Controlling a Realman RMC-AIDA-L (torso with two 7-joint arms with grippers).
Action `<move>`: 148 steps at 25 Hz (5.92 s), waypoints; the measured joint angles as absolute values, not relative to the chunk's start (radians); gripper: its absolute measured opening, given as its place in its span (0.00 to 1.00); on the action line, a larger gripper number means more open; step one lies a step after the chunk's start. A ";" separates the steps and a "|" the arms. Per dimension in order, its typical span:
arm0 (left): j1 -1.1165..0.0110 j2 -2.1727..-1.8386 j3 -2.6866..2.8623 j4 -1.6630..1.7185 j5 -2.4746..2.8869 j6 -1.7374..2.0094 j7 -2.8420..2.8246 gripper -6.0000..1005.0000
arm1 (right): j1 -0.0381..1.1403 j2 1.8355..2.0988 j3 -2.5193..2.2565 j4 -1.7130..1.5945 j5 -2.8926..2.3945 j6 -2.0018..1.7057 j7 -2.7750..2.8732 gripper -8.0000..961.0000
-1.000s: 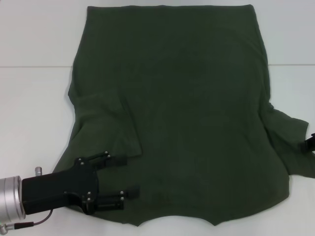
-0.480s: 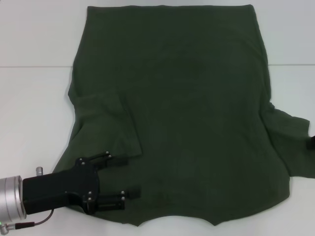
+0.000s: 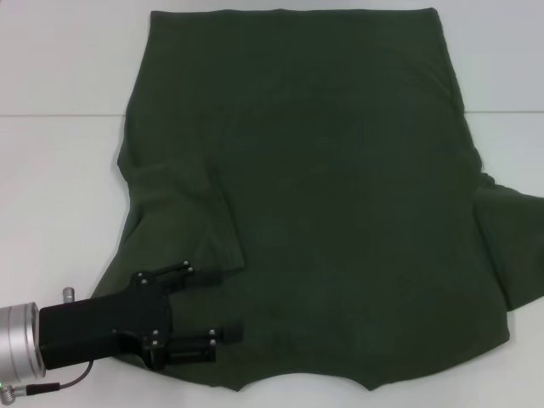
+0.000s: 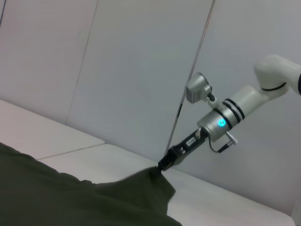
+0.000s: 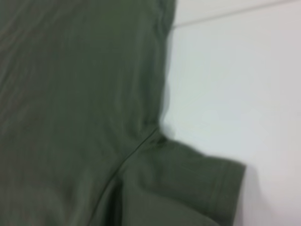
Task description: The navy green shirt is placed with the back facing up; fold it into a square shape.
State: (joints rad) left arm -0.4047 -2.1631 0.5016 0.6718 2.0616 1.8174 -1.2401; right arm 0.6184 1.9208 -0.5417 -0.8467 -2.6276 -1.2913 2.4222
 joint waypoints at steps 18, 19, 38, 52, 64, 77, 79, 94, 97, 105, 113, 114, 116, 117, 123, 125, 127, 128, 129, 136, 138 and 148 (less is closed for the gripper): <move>-0.405 -2.163 0.505 0.672 2.062 1.811 -1.250 0.88 | 0.753 1.947 -0.618 -0.909 -2.603 -1.304 2.403 0.05; -0.405 -2.163 0.505 0.672 2.062 1.811 -1.250 0.88 | 0.765 1.951 -0.635 -0.909 -2.605 -1.309 2.405 0.05; -0.408 -2.163 0.502 0.672 2.062 1.810 -1.250 0.88 | 0.830 2.000 -0.815 -0.879 -2.546 -1.344 2.443 0.19; -0.424 -2.137 0.392 0.676 2.031 1.798 -1.636 0.88 | 0.595 1.980 -0.677 -0.817 -2.061 -1.587 1.846 0.78; -0.456 -2.071 0.343 0.847 2.306 1.733 -2.264 0.87 | 0.382 2.087 -0.702 -0.694 -1.975 -1.642 1.146 0.98; -0.518 -2.047 0.355 0.878 2.558 1.668 -2.444 0.87 | 0.412 2.089 -0.714 -0.608 -2.024 -1.542 1.077 0.98; -0.524 -2.047 0.364 0.881 2.576 1.653 -2.443 0.87 | 0.415 2.090 -0.715 -0.608 -2.025 -1.541 1.077 0.98; -0.540 -2.043 0.396 0.850 2.604 1.619 -2.446 0.87 | 0.417 2.091 -0.720 -0.605 -2.025 -1.540 1.076 0.98; -0.542 -2.045 0.396 0.840 2.604 1.615 -2.445 0.87 | 0.419 2.091 -0.721 -0.600 -2.025 -1.540 1.076 0.98; -0.563 -2.042 0.396 0.780 2.599 1.597 -2.438 0.87 | 0.426 2.092 -0.722 -0.587 -2.025 -1.527 1.076 0.98; -0.589 -2.051 0.422 0.763 2.594 1.605 -2.437 0.87 | 0.428 2.091 -0.723 -0.584 -2.023 -1.530 1.080 0.98; -0.593 -2.052 0.427 0.759 2.594 1.602 -2.436 0.87 | 0.429 2.091 -0.722 -0.584 -2.023 -1.531 1.081 0.98; -0.597 -2.052 0.438 0.755 2.595 1.596 -2.436 0.87 | 0.431 2.091 -0.722 -0.584 -2.023 -1.533 1.082 0.98; -0.597 -2.052 0.445 0.756 2.598 1.592 -2.438 0.87 | 0.431 2.091 -0.722 -0.585 -2.023 -1.533 1.083 0.98; -0.598 -2.045 0.451 0.782 2.611 1.597 -2.449 0.87 | 0.431 2.091 -0.722 -0.586 -2.023 -1.535 1.083 0.98; -0.598 -2.044 0.452 0.802 2.618 1.604 -2.456 0.87 | 0.431 2.091 -0.722 -0.586 -2.023 -1.535 1.083 0.98; -0.598 -2.041 0.452 0.826 2.632 1.615 -2.468 0.87 | 0.431 2.091 -0.722 -0.587 -2.023 -1.535 1.083 0.98; -0.598 -2.038 0.452 0.833 2.639 1.622 -2.477 0.87 | 0.431 2.091 -0.722 -0.587 -2.023 -1.536 1.083 0.98; -0.598 -2.034 0.451 0.838 2.645 1.627 -2.485 0.87 | 0.431 2.091 -0.721 -0.587 -2.023 -1.536 1.083 0.98; -0.600 -2.020 0.441 0.849 2.692 1.650 -2.535 0.87 | 0.428 2.091 -0.717 -0.588 -2.023 -1.536 1.083 0.98; -0.603 -2.020 0.444 0.849 2.695 1.652 -2.536 0.87 | 0.429 2.090 -0.716 -0.588 -2.023 -1.536 1.083 0.98; -0.618 -2.026 0.472 0.839 2.695 1.646 -2.560 0.87 | 0.431 2.089 -0.719 -0.586 -2.023 -1.535 1.083 0.98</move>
